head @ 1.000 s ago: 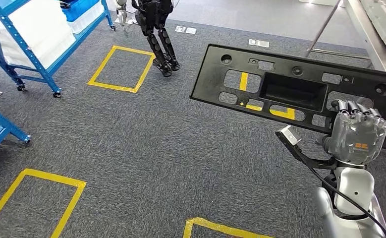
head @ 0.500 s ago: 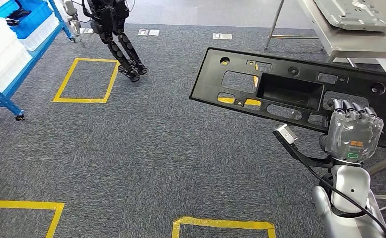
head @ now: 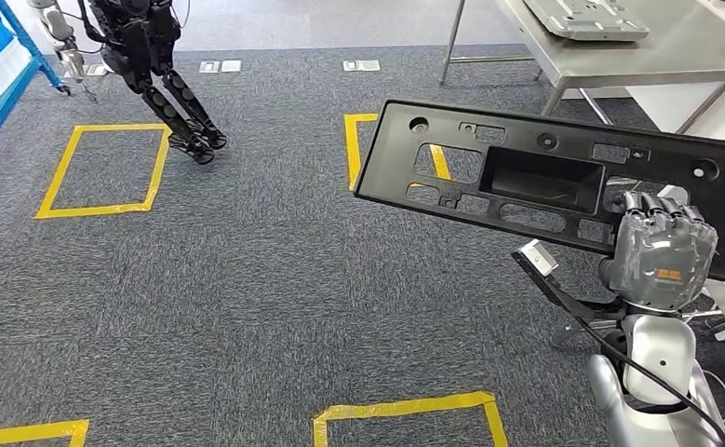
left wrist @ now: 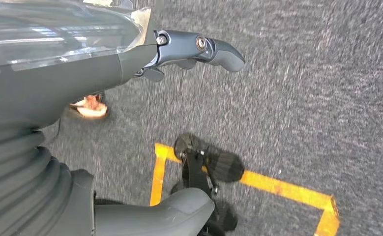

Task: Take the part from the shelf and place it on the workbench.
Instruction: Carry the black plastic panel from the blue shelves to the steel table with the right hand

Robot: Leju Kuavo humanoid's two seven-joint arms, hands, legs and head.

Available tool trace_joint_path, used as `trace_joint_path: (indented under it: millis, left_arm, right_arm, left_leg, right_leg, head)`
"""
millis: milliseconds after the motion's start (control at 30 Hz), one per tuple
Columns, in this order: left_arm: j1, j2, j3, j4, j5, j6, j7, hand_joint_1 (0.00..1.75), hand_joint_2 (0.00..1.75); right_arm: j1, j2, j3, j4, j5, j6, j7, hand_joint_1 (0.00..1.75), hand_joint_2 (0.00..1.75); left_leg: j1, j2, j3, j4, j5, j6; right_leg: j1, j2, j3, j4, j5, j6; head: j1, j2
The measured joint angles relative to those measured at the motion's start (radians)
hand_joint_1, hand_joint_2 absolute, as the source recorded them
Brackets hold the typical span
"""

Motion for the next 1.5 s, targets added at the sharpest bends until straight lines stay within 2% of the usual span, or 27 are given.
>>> trace_joint_path:
  millis: [67, 100, 133, 200, 267, 333, 367, 433, 500, 567, 600, 667, 733, 800, 867, 933, 1000, 1067, 1100, 1133, 1200, 1267, 1300, 1333, 1367, 1433, 1500]
  left_arm:
    - [0.001, 0.000, 0.000, 0.000, 0.000, 0.000, 0.000, 0.00, 1.75]
    - [0.002, 0.000, 0.000, 0.000, 0.000, 0.000, 0.000, 0.00, 1.75]
    - [0.001, 0.000, 0.000, 0.000, 0.000, 0.000, 0.000, 0.00, 1.75]
    - [0.001, 0.000, 0.000, 0.000, 0.000, 0.000, 0.000, 0.00, 1.75]
    - [0.001, 0.000, 0.000, -0.001, 0.000, 0.000, 0.000, 0.00, 1.75]
    - [0.000, 0.000, 0.000, -0.001, 0.000, -0.001, -0.001, 0.00, 1.75]
    - [-0.001, 0.000, 0.000, -0.001, 0.000, -0.002, -0.001, 0.00, 1.75]
    - [-0.002, -0.001, 0.000, -0.001, 0.000, -0.004, -0.001, 0.00, 1.75]
    - [0.000, -0.001, 0.000, 0.000, 0.003, -0.004, -0.001, 0.00, 1.75]
    - [0.003, -0.002, 0.002, 0.000, 0.007, -0.004, 0.000, 0.00, 1.75]
    - [0.004, -0.002, 0.005, 0.000, 0.012, -0.002, 0.001, 0.00, 1.75]
    - [0.004, -0.002, 0.014, 0.000, 0.021, 0.002, 0.003, 0.00, 1.75]
    - [0.003, -0.002, 0.022, 0.001, 0.027, 0.005, 0.004, 0.00, 1.75]
    - [0.001, -0.004, 0.026, 0.001, 0.029, 0.006, 0.004, 0.00, 1.75]
    - [-0.001, -0.005, 0.028, 0.001, 0.029, 0.006, 0.005, 0.00, 1.75]
    - [-0.001, -0.006, 0.030, 0.001, 0.029, 0.006, 0.004, 0.00, 1.75]
    - [0.000, -0.006, 0.031, 0.001, 0.029, 0.006, 0.004, 0.00, 1.75]
    - [0.002, -0.006, 0.031, 0.001, 0.029, 0.006, 0.004, 0.00, 1.75]
    - [0.002, -0.006, 0.032, 0.001, 0.029, 0.006, 0.004, 0.00, 1.75]
    - [0.002, -0.006, 0.032, 0.001, 0.029, 0.006, 0.004, 0.00, 1.75]
    - [0.001, -0.006, 0.032, 0.001, 0.029, 0.006, 0.004, 0.00, 1.75]
    - [0.001, -0.007, 0.032, 0.001, 0.029, 0.006, 0.004, 0.00, 1.75]
    - [0.001, -0.008, 0.032, 0.001, 0.029, 0.006, 0.004, 0.00, 1.75]
    - [0.001, -0.008, 0.032, 0.001, 0.029, 0.006, 0.004, 0.00, 1.75]
    - [0.000, -0.009, 0.032, 0.001, 0.030, 0.006, 0.004, 0.00, 1.75]
    - [-0.002, -0.009, 0.033, 0.001, 0.030, 0.006, 0.004, 0.00, 1.75]
    - [-0.001, -0.009, 0.035, 0.001, 0.030, 0.006, 0.004, 0.00, 1.75]
  right_arm:
    - [0.003, 0.000, 0.000, 0.003, 0.000, 0.000, 0.000, 1.75, 1.75]
    - [0.004, 0.000, 0.000, 0.005, 0.000, 0.000, 0.000, 1.75, 1.75]
    - [0.006, 0.001, 0.000, 0.006, 0.000, 0.000, 0.000, 1.75, 1.75]
    - [0.005, 0.000, 0.000, 0.007, 0.000, 0.000, 0.000, 1.75, 1.75]
    - [0.001, 0.002, 0.000, 0.007, 0.000, 0.000, -0.001, 1.75, 1.75]
    - [0.000, 0.003, -0.002, 0.007, 0.000, 0.000, -0.004, 1.75, 1.75]
    - [0.001, 0.003, -0.003, 0.007, 0.000, 0.001, -0.006, 1.75, 1.75]
    - [-0.003, 0.003, -0.004, 0.007, 0.000, 0.004, -0.008, 1.75, 1.75]
    - [-0.010, 0.007, -0.003, 0.009, 0.000, 0.008, -0.008, 1.75, 1.75]
    - [-0.016, 0.014, 0.000, 0.014, 0.000, 0.010, -0.009, 1.75, 1.75]
    - [-0.021, 0.017, 0.004, 0.018, 0.000, 0.011, -0.011, 1.75, 1.75]
    - [-0.044, 0.027, 0.015, 0.035, 0.000, 0.016, -0.018, 1.75, 1.75]
    - [-0.077, 0.036, 0.028, 0.055, 0.000, 0.021, -0.021, 1.75, 1.75]
    - [-0.104, 0.041, 0.038, 0.074, 0.000, 0.023, -0.019, 1.75, 1.75]
    - [-0.118, 0.044, 0.045, 0.093, 0.000, 0.021, -0.015, 1.75, 1.75]
    - [-0.126, 0.045, 0.050, 0.108, 0.000, 0.019, -0.014, 1.75, 1.75]
    - [-0.135, 0.047, 0.057, 0.120, 0.000, 0.019, -0.013, 1.75, 1.75]
    - [-0.138, 0.050, 0.062, 0.132, 0.000, 0.019, -0.012, 1.75, 1.75]
    - [-0.138, 0.051, 0.064, 0.136, 0.000, 0.019, -0.011, 1.75, 1.75]
    - [-0.138, 0.052, 0.067, 0.141, 0.000, 0.019, -0.011, 1.75, 1.75]
    - [-0.140, 0.052, 0.071, 0.146, 0.000, 0.018, -0.011, 1.75, 1.75]
    - [-0.146, 0.053, 0.074, 0.149, 0.000, 0.017, -0.010, 1.75, 1.75]
    - [-0.149, 0.053, 0.075, 0.150, 0.000, 0.017, -0.010, 1.75, 1.75]
    - [-0.152, 0.053, 0.075, 0.151, 0.000, 0.016, -0.010, 1.75, 1.75]
    - [-0.153, 0.053, 0.075, 0.152, 0.000, 0.015, -0.010, 1.75, 1.75]
    - [-0.155, 0.053, 0.075, 0.153, 0.000, 0.013, -0.009, 1.75, 1.75]
    - [-0.159, 0.054, 0.076, 0.155, 0.000, 0.012, -0.009, 1.75, 1.75]
  left_leg:
    - [-0.004, 0.027, -0.003, 0.000, 0.000, 0.000]
    - [-0.005, 0.040, -0.003, 0.001, -0.001, 0.000]
    - [-0.006, 0.052, -0.003, 0.001, -0.001, 0.000]
    - [-0.010, 0.073, 0.000, 0.002, -0.005, -0.005]
    - [-0.017, 0.093, 0.005, 0.004, -0.010, -0.013]
    - [-0.020, 0.116, 0.008, 0.005, -0.016, -0.021]
    - [-0.017, 0.115, 0.009, 0.010, -0.021, -0.026]
    - [-0.009, 0.066, -0.011, 0.063, -0.058, -0.037]
    - [-0.002, 0.002, -0.067, 0.192, -0.127, -0.043]
    - [0.002, -0.015, -0.121, 0.300, -0.164, -0.047]
    - [0.006, -0.017, -0.126, 0.305, -0.153, -0.050]
    - [0.018, -0.028, -0.082, 0.205, -0.085, -0.057]
    - [0.030, -0.066, -0.033, 0.089, -0.036, -0.065]
    - [0.026, -0.083, -0.023, 0.054, -0.028, -0.062]
    - [0.016, -0.061, -0.027, 0.050, -0.018, -0.044]
    - [0.013, -0.041, -0.028, 0.041, -0.008, -0.025]
    - [0.009, -0.017, -0.031, 0.038, -0.005, -0.015]
    - [0.004, 0.009, -0.034, 0.038, -0.005, -0.014]
    - [0.003, 0.022, -0.035, 0.038, -0.005, -0.014]
    - [0.001, 0.034, -0.036, 0.038, -0.005, -0.014]
    - [-0.001, 0.056, -0.034, 0.038, -0.006, -0.015]
    - [-0.005, 0.076, -0.029, 0.037, -0.009, -0.021]
    - [-0.007, 0.086, -0.026, 0.036, -0.011, -0.025]
    - [-0.008, 0.097, -0.021, 0.033, -0.014, -0.030]
    - [-0.007, 0.107, -0.018, 0.034, -0.017, -0.035]
    - [-0.001, 0.082, -0.021, 0.060, -0.040, -0.047]
    - [0.005, 0.018, -0.063, 0.163, -0.100, -0.055]
  right_leg:
    - [-0.003, -0.007, -0.043, 0.099, -0.033, 0.008]
    - [-0.004, -0.010, -0.037, 0.097, -0.029, 0.015]
    - [-0.006, -0.015, -0.012, 0.057, -0.013, 0.024]
    - [-0.004, -0.066, 0.074, -0.090, 0.032, 0.033]
    - [0.006, -0.107, 0.128, -0.183, 0.056, 0.021]
    - [0.014, -0.091, 0.131, -0.192, 0.062, 0.003]
    - [0.007, -0.077, 0.130, -0.194, 0.065, -0.005]
    - [-0.005, -0.053, 0.131, -0.198, 0.071, -0.025]
    - [-0.008, -0.030, 0.129, -0.199, 0.075, -0.040]
    - [-0.007, -0.002, 0.127, -0.199, 0.076, -0.043]
    - [-0.007, 0.013, 0.126, -0.197, 0.077, -0.043]
    - [-0.011, 0.043, 0.124, -0.189, 0.077, -0.040]
    - [-0.011, 0.070, 0.112, -0.171, 0.073, -0.029]
    - [-0.006, 0.090, 0.096, -0.163, 0.076, -0.011]
    - [-0.006, 0.099, 0.082, -0.165, 0.083, 0.007]
    - [-0.008, 0.057, 0.057, -0.128, 0.066, 0.012]
    - [-0.008, 0.002, 0.003, -0.014, 0.012, 0.008]
    - [-0.007, -0.010, -0.049, 0.102, -0.033, 0.009]
    - [-0.007, -0.011, -0.051, 0.117, -0.036, 0.014]
    - [-0.007, -0.014, -0.032, 0.089, -0.024, 0.019]
    - [-0.003, -0.050, 0.051, -0.053, 0.019, 0.024]
    - [0.011, -0.095, 0.108, -0.155, 0.048, 0.013]
    - [0.018, -0.102, 0.111, -0.165, 0.051, 0.003]
    - [0.023, -0.094, 0.109, -0.167, 0.054, -0.004]
    - [0.017, -0.080, 0.110, -0.172, 0.057, -0.013]
    - [0.004, -0.055, 0.120, -0.183, 0.065, -0.030]
    - [-0.003, -0.032, 0.127, -0.188, 0.070, -0.043]
  head:
    - [0.001, 0.000]
    - [0.001, 0.000]
    - [0.000, 0.000]
    - [0.002, 0.000]
    - [0.003, 0.000]
    - [0.002, 0.000]
    - [0.002, 0.000]
    - [-0.001, 0.000]
    - [-0.004, 0.000]
    - [-0.005, 0.000]
    - [-0.005, 0.000]
    - [-0.005, 0.000]
    - [-0.006, 0.000]
    - [-0.006, 0.000]
    - [-0.006, 0.000]
    - [-0.002, 0.000]
    - [0.003, 0.000]
    - [0.004, 0.000]
    - [0.004, 0.000]
    - [0.004, 0.000]
    - [0.004, 0.000]
    - [0.004, 0.000]
    - [0.004, 0.000]
    - [0.003, 0.000]
    - [0.002, 0.000]
    - [-0.002, 0.000]
    - [-0.007, 0.000]
